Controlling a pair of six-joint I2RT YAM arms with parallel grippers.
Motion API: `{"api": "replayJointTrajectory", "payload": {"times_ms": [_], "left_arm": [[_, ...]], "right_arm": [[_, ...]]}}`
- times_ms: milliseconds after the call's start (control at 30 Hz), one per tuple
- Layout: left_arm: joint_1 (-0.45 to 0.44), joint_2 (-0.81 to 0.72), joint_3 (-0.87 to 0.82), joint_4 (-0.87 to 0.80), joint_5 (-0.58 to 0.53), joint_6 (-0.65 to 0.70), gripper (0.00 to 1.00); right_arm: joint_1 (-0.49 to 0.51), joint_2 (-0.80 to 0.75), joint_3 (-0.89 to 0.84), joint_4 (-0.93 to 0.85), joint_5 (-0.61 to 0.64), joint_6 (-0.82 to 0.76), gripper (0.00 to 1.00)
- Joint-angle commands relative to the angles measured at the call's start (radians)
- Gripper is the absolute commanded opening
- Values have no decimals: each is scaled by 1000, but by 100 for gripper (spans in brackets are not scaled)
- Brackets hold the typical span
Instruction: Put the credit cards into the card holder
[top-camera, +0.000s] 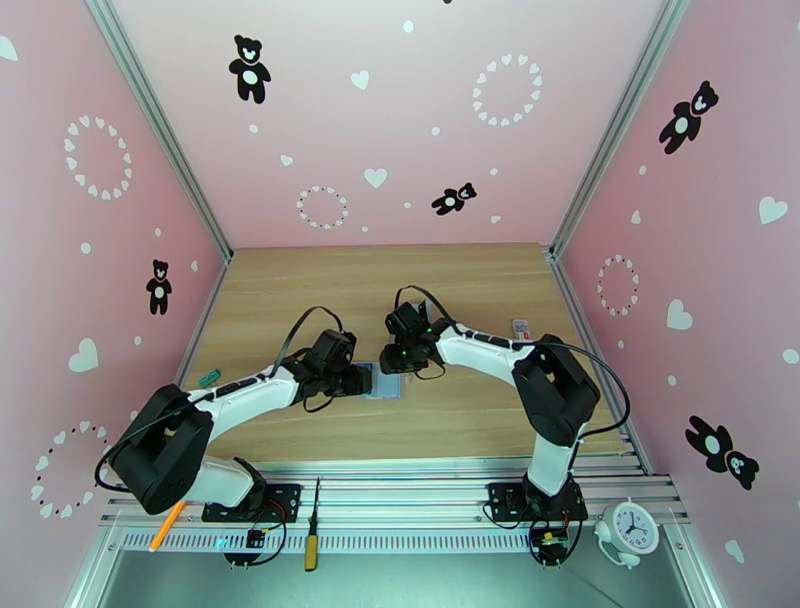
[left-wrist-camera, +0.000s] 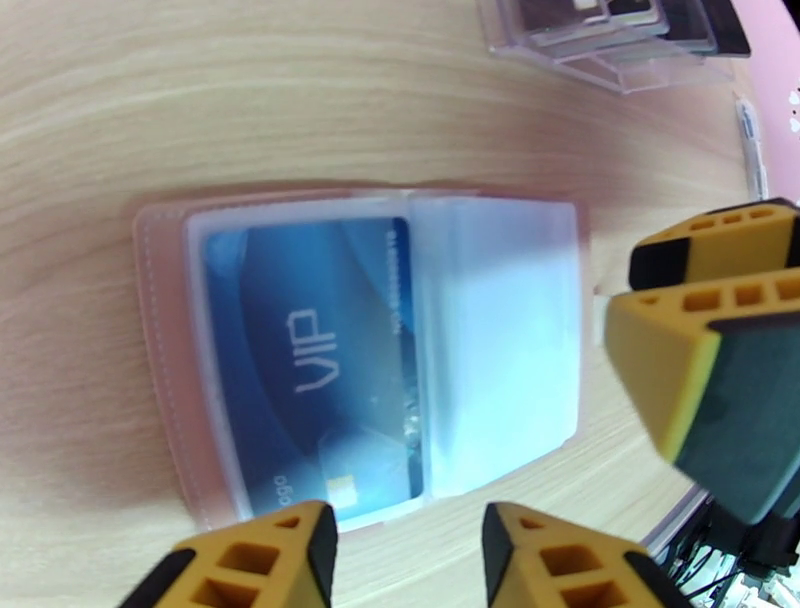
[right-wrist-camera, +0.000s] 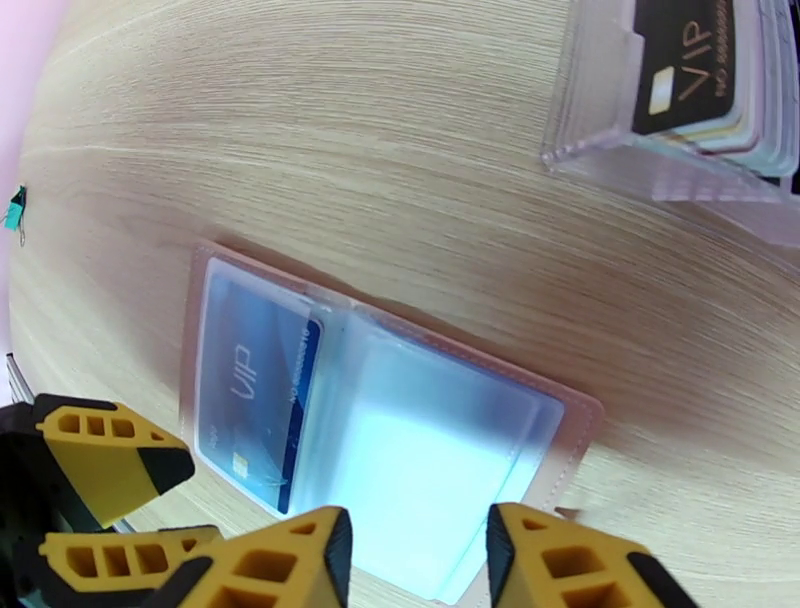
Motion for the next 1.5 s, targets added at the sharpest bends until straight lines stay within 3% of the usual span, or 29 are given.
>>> {"api": "replayJointTrajectory", "payload": {"times_ms": [0,1000,1233,1467], "left_arm": [[-6,30,-15,22,4,-6,46],[-6,86,-34,-32,-58,12,48],[-5,88,-42,-24,-58,3,57],[-6,86,-47,-18,-52,1,59]], "right_arm": [[2,-16,-6,-24,8,-10,36],[0,89,57,-18,-6,-15,31],[0,120,75,-16,-8,-11,28],[1,143,80,-12,-10,-10,26]]}}
